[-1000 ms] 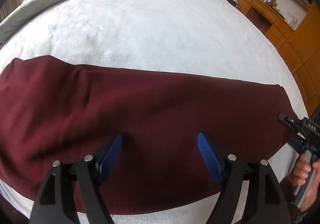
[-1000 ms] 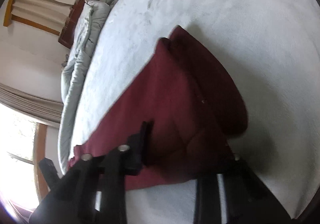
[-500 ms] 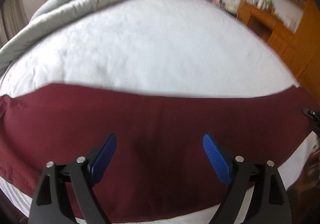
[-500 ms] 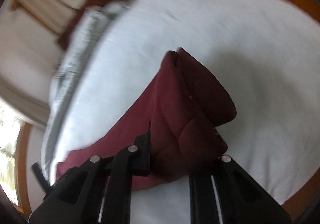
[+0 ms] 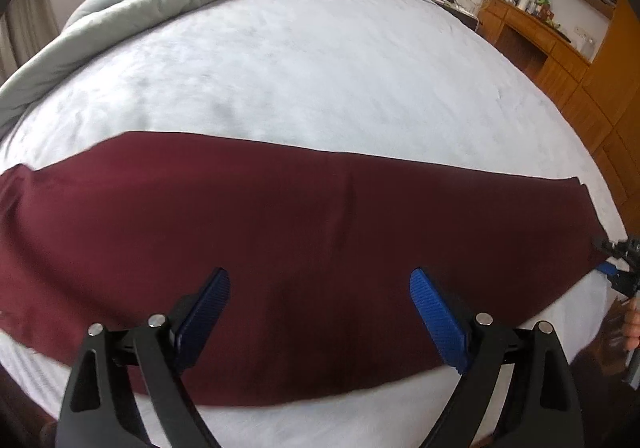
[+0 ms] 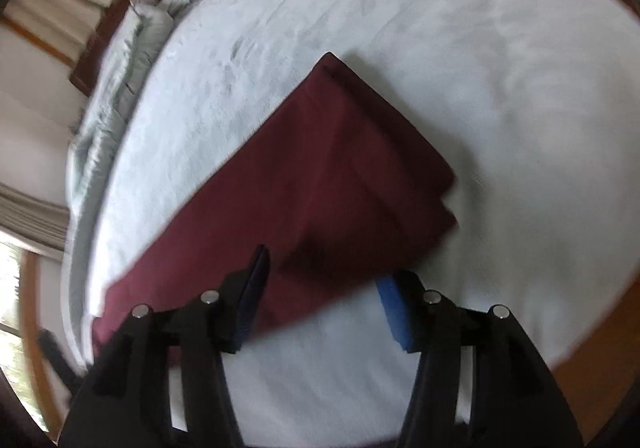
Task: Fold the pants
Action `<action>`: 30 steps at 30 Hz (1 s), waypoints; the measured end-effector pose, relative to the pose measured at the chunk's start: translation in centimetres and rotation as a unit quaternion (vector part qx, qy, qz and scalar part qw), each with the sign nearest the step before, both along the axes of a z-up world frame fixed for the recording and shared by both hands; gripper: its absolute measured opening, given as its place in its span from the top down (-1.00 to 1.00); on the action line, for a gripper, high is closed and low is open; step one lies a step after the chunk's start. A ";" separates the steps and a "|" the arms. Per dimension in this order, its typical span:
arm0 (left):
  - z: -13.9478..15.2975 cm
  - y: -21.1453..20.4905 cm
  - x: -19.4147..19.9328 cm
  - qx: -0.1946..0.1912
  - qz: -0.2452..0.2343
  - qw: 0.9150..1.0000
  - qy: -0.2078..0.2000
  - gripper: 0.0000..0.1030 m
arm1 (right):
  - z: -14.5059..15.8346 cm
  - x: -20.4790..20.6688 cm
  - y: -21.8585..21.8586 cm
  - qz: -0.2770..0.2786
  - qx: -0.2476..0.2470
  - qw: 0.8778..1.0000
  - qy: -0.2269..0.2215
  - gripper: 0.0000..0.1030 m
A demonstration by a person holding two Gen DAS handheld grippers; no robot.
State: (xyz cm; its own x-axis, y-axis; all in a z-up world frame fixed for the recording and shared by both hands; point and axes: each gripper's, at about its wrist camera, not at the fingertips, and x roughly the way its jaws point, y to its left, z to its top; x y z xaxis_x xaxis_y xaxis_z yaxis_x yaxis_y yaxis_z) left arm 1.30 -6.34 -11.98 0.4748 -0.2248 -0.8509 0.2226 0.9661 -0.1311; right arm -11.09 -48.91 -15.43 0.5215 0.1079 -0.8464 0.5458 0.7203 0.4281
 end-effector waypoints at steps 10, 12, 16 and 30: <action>1.3 15.0 -1.8 -0.031 0.155 0.984 0.080 -0.79 | 2.9 3.3 16.5 0.180 -0.054 0.982 -0.007 -0.06; 0.9 17.7 -2.2 -0.055 0.190 0.975 0.100 -0.79 | 2.9 5.4 20.0 0.217 -0.046 0.975 -0.024 -0.06; -0.4 22.1 -2.3 -0.117 0.249 0.954 0.123 -0.77 | 1.6 9.9 27.2 0.283 -0.015 0.958 -0.045 -0.06; -2.7 26.8 -1.8 -0.177 0.300 0.928 0.129 0.26 | -1.3 13.1 32.9 0.334 -0.059 0.941 -0.004 -0.37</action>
